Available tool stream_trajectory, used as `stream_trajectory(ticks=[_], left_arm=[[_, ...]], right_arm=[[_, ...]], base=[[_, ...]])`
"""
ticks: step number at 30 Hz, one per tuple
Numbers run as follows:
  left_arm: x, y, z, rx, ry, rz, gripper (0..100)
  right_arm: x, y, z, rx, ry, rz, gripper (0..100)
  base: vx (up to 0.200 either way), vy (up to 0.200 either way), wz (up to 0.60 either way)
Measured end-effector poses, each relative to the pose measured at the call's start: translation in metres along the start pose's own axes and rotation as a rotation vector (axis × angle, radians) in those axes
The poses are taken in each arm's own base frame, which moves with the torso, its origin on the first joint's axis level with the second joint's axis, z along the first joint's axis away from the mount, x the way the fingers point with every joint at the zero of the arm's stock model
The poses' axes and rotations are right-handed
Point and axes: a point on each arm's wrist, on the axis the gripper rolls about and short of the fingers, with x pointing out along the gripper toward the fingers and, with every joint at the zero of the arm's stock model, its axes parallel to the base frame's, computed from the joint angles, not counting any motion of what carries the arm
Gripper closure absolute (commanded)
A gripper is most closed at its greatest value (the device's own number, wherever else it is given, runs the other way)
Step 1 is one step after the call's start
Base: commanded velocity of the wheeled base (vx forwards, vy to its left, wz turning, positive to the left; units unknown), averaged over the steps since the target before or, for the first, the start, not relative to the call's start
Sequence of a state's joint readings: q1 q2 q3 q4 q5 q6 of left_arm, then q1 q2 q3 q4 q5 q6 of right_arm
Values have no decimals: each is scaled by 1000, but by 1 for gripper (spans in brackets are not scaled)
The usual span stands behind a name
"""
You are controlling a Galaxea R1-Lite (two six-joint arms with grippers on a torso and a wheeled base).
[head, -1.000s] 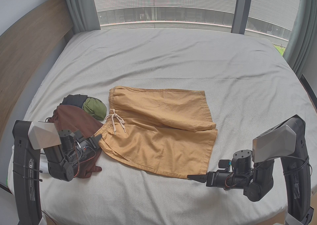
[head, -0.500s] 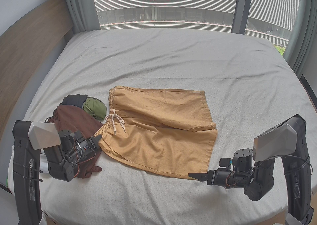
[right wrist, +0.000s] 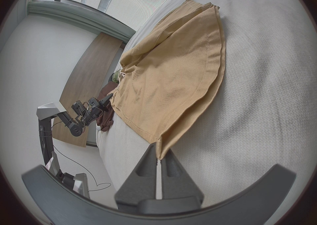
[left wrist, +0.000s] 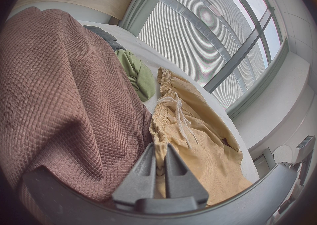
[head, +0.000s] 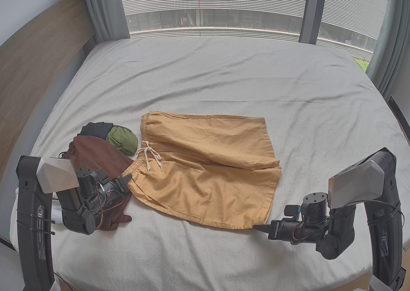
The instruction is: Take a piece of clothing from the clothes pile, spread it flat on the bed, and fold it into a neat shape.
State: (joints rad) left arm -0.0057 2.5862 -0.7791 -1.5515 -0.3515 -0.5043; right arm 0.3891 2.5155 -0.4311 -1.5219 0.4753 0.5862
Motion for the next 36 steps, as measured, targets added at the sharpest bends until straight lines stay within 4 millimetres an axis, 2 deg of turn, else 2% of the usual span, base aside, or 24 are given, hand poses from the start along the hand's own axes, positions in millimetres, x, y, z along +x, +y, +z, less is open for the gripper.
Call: stream_trajectory(ticks=[10,11,28,29,36], left_arm=[[0,0,0,-1,1,0,100],[0,0,0,-1,1,0,100],[0,0,0,-2,1,0,100],[0,0,0,-2,1,0,100],[0,0,0,-2,1,1,100]], right_arm=[[-1,-1,1,2,-1,-4,100],[-1,-1,1,3,-2,-5,0],[-1,-5,6,6,-26,-13,0],[-1,-5,6,6,-26,-13,100],[-1,-5,6,6,-26,-13,100]], base=[[0,0,0],[0,0,0],[0,0,0],[0,0,0],[0,0,0]])
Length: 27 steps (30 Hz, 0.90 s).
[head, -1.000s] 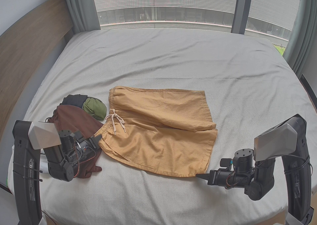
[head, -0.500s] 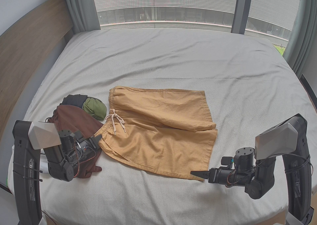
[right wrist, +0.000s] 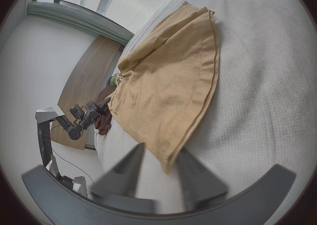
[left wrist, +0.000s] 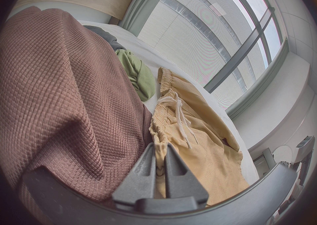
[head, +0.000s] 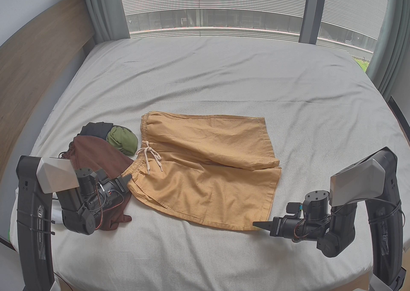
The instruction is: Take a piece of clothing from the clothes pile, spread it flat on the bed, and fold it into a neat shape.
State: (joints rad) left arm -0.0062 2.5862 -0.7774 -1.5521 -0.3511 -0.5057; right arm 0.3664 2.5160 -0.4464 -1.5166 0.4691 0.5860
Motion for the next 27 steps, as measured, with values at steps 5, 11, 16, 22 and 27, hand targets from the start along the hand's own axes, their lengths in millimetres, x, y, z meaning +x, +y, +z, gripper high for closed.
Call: stream_trajectory(ticks=[5,11,16,22,27], left_arm=[[0,0,0,0,0,0,100],[-3,-1,-2,-8,11,5,100],[-14,-9,-4,-31,43,3,100],[-30,-23,-10,-48,100,0,100],[-49,-37,-16,-54,156,-1,100]], right_arm=[[0,0,0,0,0,0,100],[-2,0,-1,5,5,-6,100],[-15,-2,-4,26,14,-32,100],[-37,-6,-9,38,23,-76,100],[-54,-10,-10,30,23,-112,100]], base=[[0,0,0],[0,0,0],[0,0,0],[0,0,0],[0,0,0]])
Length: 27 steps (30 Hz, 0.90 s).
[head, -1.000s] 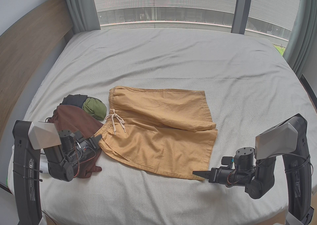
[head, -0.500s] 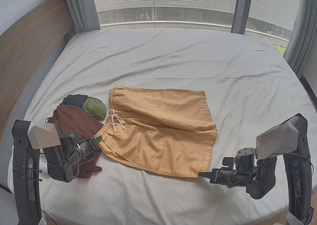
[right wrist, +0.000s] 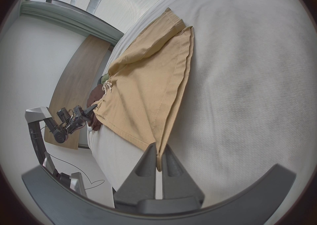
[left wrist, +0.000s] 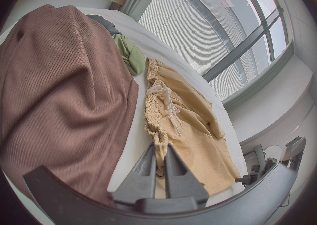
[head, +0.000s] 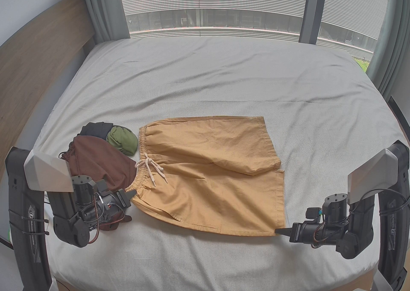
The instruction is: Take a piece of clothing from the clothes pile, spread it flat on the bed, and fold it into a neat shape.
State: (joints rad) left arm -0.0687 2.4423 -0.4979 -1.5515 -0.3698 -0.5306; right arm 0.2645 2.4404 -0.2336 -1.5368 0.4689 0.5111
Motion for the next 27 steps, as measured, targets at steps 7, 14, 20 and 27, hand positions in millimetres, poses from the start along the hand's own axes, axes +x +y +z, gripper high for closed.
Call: stream_trajectory(ticks=[7,14,20,27], left_arm=[[-24,-12,-11,42,69,8,100],[-39,-12,-20,128,121,20,100],[-45,-10,-25,137,149,32,100],[-52,-8,-30,137,181,36,100]], right_arm=[[-16,1,-6,10,20,-24,100],[-24,2,-12,-2,44,-36,100],[-28,1,-16,-23,61,-45,100],[-32,0,-20,-40,78,-54,100]], base=[[0,0,0],[0,0,0],[0,0,0],[0,0,0]])
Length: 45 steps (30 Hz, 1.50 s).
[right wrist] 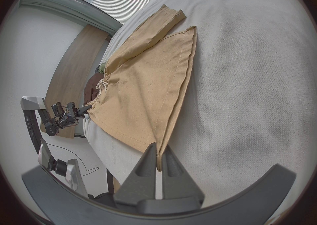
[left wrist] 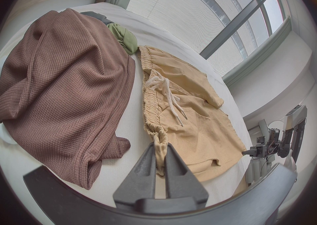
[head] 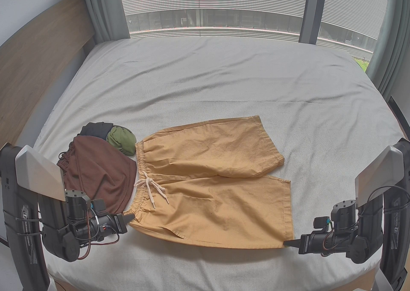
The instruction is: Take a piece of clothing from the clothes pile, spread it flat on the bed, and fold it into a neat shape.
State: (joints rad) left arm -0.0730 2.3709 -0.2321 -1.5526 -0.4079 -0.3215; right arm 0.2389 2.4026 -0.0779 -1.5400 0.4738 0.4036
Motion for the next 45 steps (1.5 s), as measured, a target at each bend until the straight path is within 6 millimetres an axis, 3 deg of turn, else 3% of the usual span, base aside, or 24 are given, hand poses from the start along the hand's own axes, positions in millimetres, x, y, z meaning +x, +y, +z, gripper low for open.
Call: stream_trajectory(ticks=[36,45], left_arm=[[-30,-2,-29,31,169,-74,100],[-28,-3,-25,46,149,-95,100]], right_arm=[[-12,-2,-10,-25,37,-28,100],[-19,4,-1,-42,-4,15,100]], base=[[0,0,0],[0,0,0]])
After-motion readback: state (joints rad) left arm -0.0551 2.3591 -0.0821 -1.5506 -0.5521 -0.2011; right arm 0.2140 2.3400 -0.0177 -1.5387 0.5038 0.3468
